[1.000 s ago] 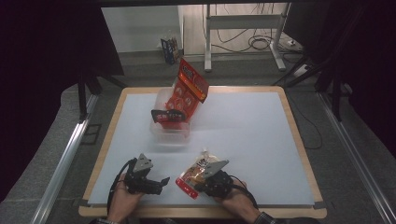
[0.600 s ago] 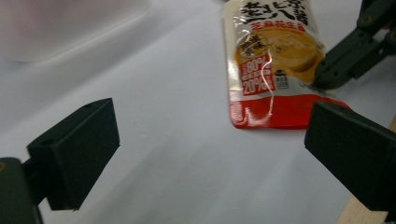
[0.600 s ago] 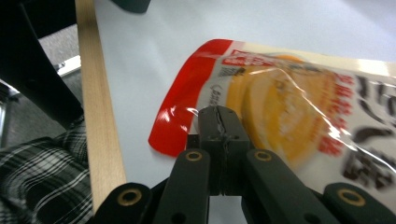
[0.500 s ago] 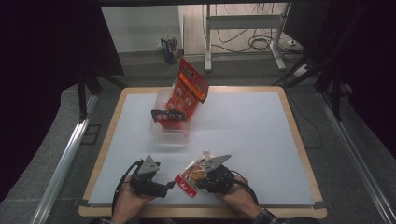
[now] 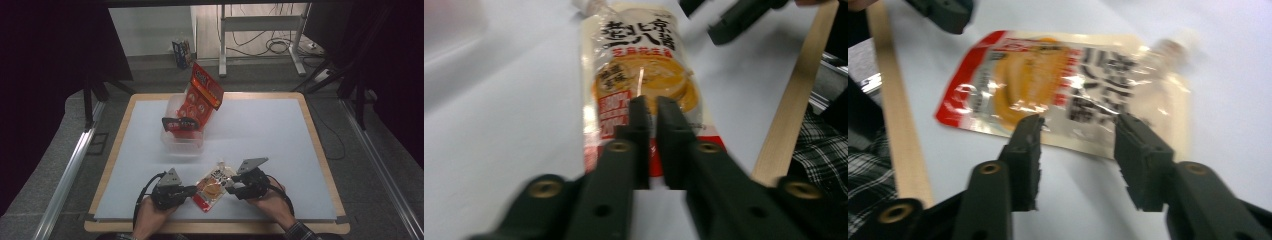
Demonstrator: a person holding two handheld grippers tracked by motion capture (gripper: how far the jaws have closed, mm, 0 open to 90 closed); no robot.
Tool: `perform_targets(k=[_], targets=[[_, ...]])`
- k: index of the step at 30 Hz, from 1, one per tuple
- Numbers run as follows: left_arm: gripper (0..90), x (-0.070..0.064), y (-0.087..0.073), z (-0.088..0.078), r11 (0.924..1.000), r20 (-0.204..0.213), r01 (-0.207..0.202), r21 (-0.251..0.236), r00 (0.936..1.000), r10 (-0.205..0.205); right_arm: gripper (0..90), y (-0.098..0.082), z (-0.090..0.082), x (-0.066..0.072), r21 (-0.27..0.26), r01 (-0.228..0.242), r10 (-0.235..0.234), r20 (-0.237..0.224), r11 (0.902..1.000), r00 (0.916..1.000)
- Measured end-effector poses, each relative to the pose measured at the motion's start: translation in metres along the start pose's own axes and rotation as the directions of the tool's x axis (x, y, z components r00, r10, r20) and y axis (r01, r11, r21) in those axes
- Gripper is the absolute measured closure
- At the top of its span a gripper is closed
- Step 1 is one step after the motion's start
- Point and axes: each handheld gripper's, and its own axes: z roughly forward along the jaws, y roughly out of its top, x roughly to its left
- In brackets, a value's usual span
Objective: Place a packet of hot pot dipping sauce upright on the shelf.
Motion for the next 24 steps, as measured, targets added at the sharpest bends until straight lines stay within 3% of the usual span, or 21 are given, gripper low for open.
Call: perform_targets(k=[4, 9, 18, 24], targets=[[90.0, -0.005, 0.001, 0.015, 0.9992, 0.012, -0.023, 0.031, 0.9997, 0.023, 39.0, -0.002, -0.003, -0.012, -0.009, -0.027, 0.027, 0.026, 0.9996, 0.9993], [90.0, -0.006, 0.002, 0.027, 0.9989, -0.012, -0.023, 0.041, 0.9996, 0.024, 29.6, -0.003, -0.001, -0.017, -0.011, -0.035, 0.035, 0.031, 0.9993, 0.9989], [90.0, -0.003, -0.004, 0.028, 0.9977, -0.019, 0.000, 0.067, 0.9998, 0.001, 20.3, -0.003, 0.004, -0.018, 0.002, -0.039, 0.039, 0.015, 0.9992, 0.9991], [90.0, -0.004, -0.007, 0.026, 0.9974, -0.035, 0.019, 0.070, 0.9993, -0.017, 13.7, 0.001, 0.014, -0.022, 0.019, -0.063, 0.064, -0.020, 0.9978, 0.9978]])
